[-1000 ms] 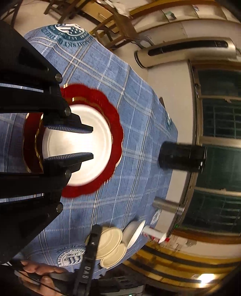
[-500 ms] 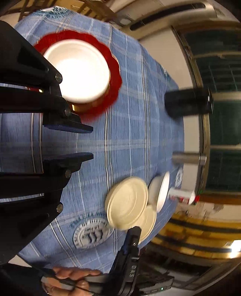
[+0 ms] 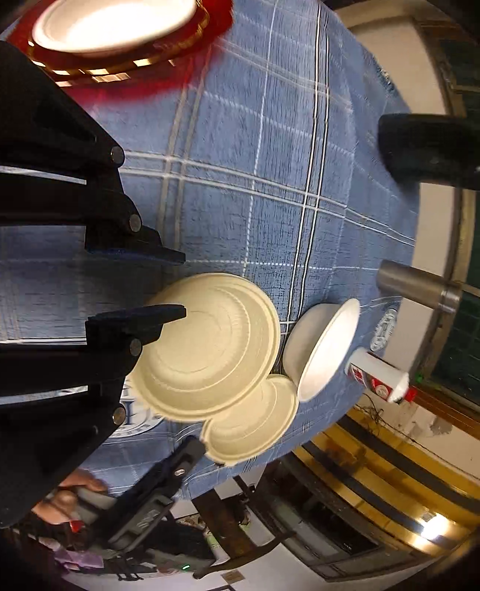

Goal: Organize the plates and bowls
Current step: 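Grasp the rim of the large beige bowl with the left tool, then lift the beige bowl and carry it over the plate stack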

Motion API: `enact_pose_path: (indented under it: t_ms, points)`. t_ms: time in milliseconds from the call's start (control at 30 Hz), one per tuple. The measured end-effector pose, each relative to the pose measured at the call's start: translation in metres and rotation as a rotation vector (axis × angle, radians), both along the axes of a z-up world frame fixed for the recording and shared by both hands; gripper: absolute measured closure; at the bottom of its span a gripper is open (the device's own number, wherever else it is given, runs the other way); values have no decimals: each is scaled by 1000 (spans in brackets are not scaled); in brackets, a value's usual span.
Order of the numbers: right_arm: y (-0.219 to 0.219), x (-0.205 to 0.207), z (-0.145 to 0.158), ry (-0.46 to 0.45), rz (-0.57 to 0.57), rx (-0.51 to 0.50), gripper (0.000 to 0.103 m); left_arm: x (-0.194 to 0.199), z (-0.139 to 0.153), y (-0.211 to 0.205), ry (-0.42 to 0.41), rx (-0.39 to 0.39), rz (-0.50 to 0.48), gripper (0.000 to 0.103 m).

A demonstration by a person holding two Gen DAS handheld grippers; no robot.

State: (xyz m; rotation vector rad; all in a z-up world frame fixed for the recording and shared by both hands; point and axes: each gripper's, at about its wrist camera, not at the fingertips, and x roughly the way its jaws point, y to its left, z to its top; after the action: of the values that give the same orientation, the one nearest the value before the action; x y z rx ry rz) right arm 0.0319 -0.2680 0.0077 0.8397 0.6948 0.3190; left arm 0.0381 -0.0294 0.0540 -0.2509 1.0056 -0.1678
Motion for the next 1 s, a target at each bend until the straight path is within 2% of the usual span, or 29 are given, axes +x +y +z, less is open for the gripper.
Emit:
enact_pose_path:
  t_ms: [100,233,367,467,700,833,1000]
  points:
    - [0,1,-1,-2,14,19,77,17,-9,-7,24,-9,13,85]
    - [1,0,-3,0,12,19,72,28,-19,-18,28,37,22,85]
    - [-1,0,-5,9,8,26,71,33,-30,-24,38,43,-6,85]
    - [0,0,-6,15,4,16,71,26,-30,-22,22,75,-15,91]
    - [7,0,-7,16,31,3,71,-12,-24,2,31,71,-51,91]
    - [17,3,-6,14,78,-1,71,-32,-23,15,15,64,-38,91]
    - [35,3,-3,-2,155,-14,70,-34,-25,17,5,51,-28,91]
